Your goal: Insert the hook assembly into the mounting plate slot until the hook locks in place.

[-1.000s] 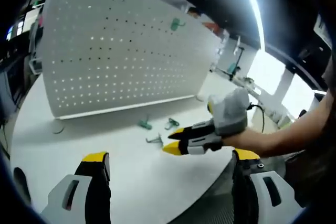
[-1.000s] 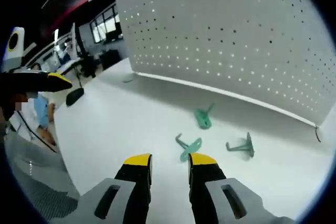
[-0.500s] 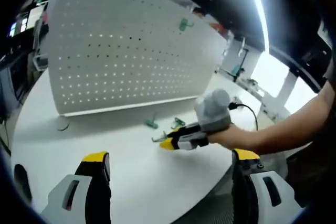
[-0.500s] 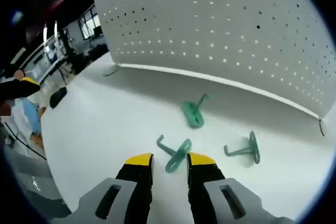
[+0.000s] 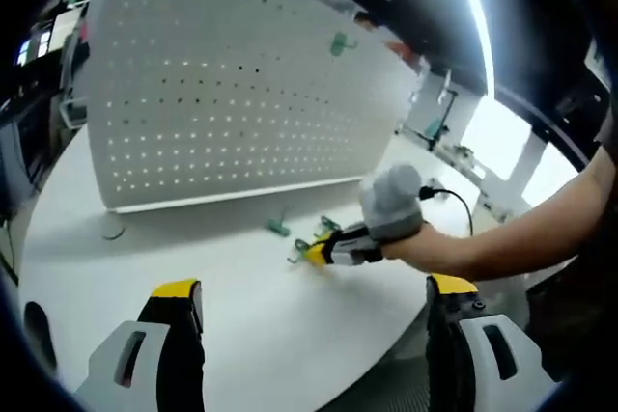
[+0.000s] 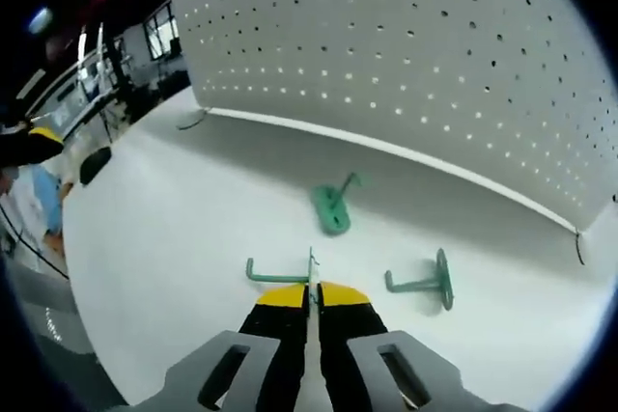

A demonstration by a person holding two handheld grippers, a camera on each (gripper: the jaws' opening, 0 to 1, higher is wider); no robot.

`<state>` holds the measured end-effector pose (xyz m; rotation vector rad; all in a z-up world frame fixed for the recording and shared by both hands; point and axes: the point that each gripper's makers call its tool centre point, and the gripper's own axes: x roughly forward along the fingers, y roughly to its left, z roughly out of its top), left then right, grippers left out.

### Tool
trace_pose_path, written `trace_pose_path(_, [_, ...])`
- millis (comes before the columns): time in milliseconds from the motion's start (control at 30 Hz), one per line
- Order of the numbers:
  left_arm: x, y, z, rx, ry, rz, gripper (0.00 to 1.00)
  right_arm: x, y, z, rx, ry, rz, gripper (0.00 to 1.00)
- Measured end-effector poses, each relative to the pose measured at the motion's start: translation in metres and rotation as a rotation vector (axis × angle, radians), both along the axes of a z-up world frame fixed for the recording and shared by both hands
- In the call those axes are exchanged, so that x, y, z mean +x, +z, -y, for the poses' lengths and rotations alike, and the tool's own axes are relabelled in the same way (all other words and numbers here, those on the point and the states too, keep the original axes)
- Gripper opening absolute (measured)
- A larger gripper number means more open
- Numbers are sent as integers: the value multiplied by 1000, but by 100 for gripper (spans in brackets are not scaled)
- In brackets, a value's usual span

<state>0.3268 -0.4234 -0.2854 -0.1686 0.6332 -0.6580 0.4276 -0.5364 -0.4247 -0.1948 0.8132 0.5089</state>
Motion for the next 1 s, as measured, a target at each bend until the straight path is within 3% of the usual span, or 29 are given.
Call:
trace_pose_path(633, [1,16,8,-22,-23,40,100,12,34,13,32,-41,70,1])
trace_pose_path(867, [1,22,8,-48,-16,47,100,19,66,19,98,-75,119,1])
trace_pose_path(1000, [4,24,-1,-92,15,33,100,24,91,23,101,-65,199,1])
